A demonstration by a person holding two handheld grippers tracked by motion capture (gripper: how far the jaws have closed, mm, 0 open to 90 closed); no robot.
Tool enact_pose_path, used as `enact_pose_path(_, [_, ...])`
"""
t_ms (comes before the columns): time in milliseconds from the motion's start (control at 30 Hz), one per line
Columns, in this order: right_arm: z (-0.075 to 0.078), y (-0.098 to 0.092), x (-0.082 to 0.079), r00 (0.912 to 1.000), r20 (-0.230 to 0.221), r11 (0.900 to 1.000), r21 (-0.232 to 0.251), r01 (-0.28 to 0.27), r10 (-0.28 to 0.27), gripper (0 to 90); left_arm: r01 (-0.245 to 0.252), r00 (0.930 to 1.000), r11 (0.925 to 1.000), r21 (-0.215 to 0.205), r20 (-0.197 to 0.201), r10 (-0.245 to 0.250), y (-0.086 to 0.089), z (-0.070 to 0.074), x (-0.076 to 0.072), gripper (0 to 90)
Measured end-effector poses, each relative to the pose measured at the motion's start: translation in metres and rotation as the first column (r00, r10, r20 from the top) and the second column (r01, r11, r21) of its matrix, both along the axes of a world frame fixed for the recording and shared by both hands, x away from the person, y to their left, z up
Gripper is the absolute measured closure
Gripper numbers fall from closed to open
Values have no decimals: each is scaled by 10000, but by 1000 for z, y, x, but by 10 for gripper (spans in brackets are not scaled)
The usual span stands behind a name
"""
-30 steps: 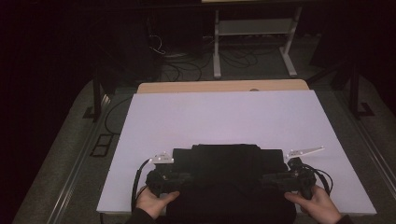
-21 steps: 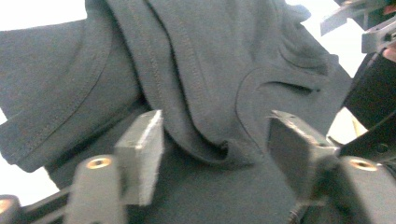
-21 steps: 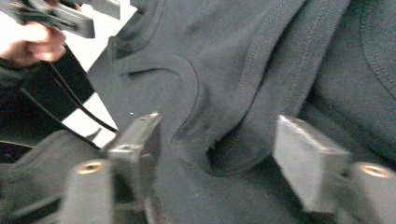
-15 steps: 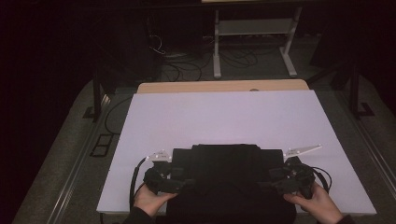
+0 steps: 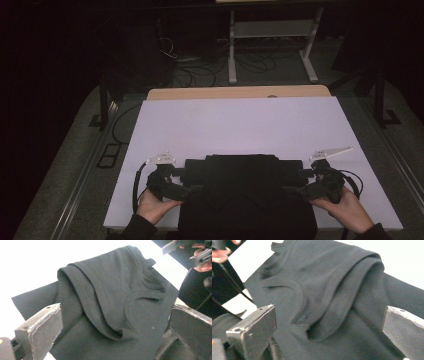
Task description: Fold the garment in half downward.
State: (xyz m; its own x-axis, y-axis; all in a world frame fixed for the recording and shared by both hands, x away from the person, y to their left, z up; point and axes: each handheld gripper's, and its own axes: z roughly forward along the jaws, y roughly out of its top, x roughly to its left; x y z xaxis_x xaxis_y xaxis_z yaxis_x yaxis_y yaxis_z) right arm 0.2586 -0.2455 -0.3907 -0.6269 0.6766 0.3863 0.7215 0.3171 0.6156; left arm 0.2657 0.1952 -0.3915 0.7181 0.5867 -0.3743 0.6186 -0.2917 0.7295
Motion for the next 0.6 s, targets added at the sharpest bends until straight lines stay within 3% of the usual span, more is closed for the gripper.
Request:
enact_pose_path(233, [10,-14,9,9995,275,9996,243,117,-124,0,95,9994,9999,86,335,-98,4,7,8,0])
enact_pose_path(600, [16,-21,22,9983,532,9997,-43,242,-240,0,173,9983,9997,192,550,-183,8,12,23,0])
